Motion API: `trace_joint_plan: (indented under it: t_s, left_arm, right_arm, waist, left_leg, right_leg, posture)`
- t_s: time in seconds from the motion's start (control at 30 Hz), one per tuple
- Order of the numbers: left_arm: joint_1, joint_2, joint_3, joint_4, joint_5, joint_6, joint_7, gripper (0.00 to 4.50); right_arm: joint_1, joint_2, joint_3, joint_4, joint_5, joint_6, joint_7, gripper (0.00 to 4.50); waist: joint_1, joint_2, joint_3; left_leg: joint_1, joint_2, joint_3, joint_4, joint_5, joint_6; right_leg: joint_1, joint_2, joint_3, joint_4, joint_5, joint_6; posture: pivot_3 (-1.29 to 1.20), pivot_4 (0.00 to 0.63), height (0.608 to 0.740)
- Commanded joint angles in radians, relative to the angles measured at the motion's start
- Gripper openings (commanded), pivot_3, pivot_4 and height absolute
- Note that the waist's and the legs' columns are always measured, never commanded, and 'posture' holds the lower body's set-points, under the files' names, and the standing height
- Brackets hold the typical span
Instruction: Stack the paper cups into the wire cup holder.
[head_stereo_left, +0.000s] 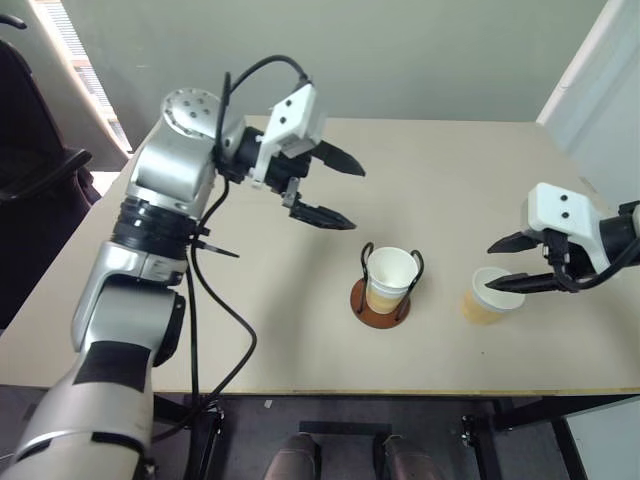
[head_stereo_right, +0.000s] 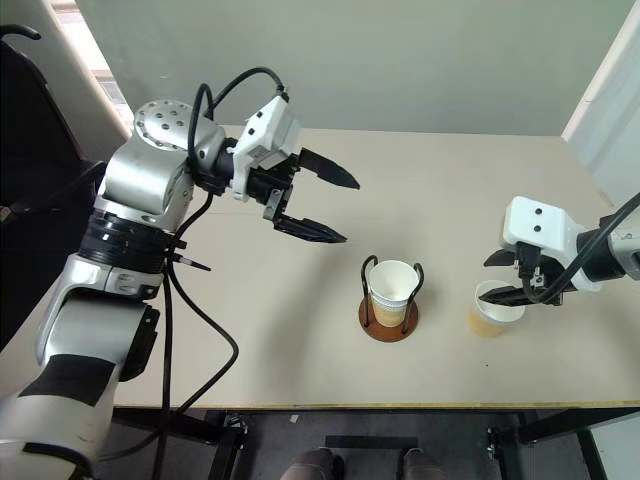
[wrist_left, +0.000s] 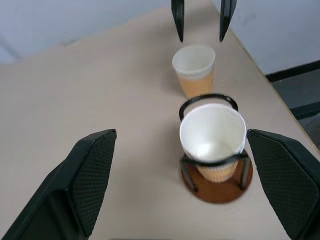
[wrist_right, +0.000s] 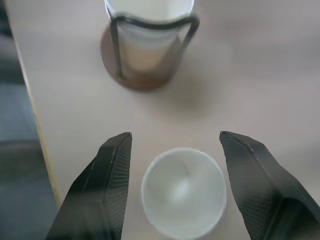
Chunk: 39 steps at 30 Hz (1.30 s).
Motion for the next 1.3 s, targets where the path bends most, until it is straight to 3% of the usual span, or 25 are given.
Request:
trace_joint_plan:
  t_s: [0.03, 0.3, 0.87, 0.97, 1.2, 1.3]
  left_arm:
    - [0.026, 0.054, 0.044, -0.074, -0.017, -0.013, -0.043, 4.48]
    - [0.072, 0.129, 0.059, -0.09, -0.016, -0.023, -0.025, 4.48]
    - [0.095, 0.125, 0.063, -0.109, -0.01, -0.02, -0.001, 4.48]
    - [0.102, 0.123, 0.062, -0.111, -0.008, -0.022, 0.005, 4.5]
    - [0.122, 0.124, 0.066, -0.113, 0.0, -0.034, 0.009, 4.5]
    - [0.14, 0.122, 0.087, -0.127, -0.025, -0.018, 0.009, 4.5]
  right_arm:
    - [-0.012, -0.002, 0.019, 0.006, -0.054, -0.059, 0.031, 2.88]
    - [0.077, 0.02, 0.081, -0.039, -0.135, -0.093, 0.033, 2.88]
    - [0.162, 0.072, 0.118, 0.023, -0.303, -0.144, 0.0, 2.88]
    - [0.15, 0.103, 0.128, 0.02, -0.314, -0.142, 0.002, 2.27]
    - [0.087, 0.131, 0.151, 0.003, -0.338, -0.116, 0.029, 0.02]
    - [0.044, 0.127, 0.147, -0.017, -0.331, -0.092, 0.051, 0.02]
  waist:
    - [0.0, 0.0, 0.0]
    - [0.001, 0.0, 0.0]
    - [-0.003, 0.0, 0.0]
    - [-0.003, 0.0, 0.0]
    - [-0.005, 0.0, 0.0]
    - [-0.005, 0.0, 0.0]
  left_leg:
    - [0.0, 0.0, 0.0, 0.0, 0.0, 0.0]
    - [0.0, 0.0, -0.001, 0.002, 0.0, 0.001]
    - [0.001, 0.0, 0.0, 0.002, -0.001, 0.001]
    - [0.001, 0.0, 0.0, 0.002, -0.001, 0.001]
    - [0.001, 0.0, 0.0, 0.002, -0.001, 0.001]
    - [0.001, 0.0, 0.0, 0.002, -0.001, 0.001]
  right_leg:
    - [0.0, 0.0, 0.0, 0.0, 0.0, 0.0]
    - [0.001, 0.0, 0.0, 0.0, 0.0, 0.0]
    - [0.001, 0.0, 0.0, 0.0, 0.001, -0.001]
    - [0.001, 0.0, 0.0, 0.0, 0.001, -0.001]
    - [0.001, 0.0, 0.0, 0.0, 0.001, -0.002]
    - [0.001, 0.0, 0.0, 0.0, 0.001, -0.002]
  posture:
    - [0.0, 0.15, 0.74]
    - [0.0, 0.15, 0.74]
    - [0.0, 0.15, 0.74]
    - [0.0, 0.15, 0.74]
    - [0.0, 0.15, 0.74]
    - [0.0, 0.15, 0.74]
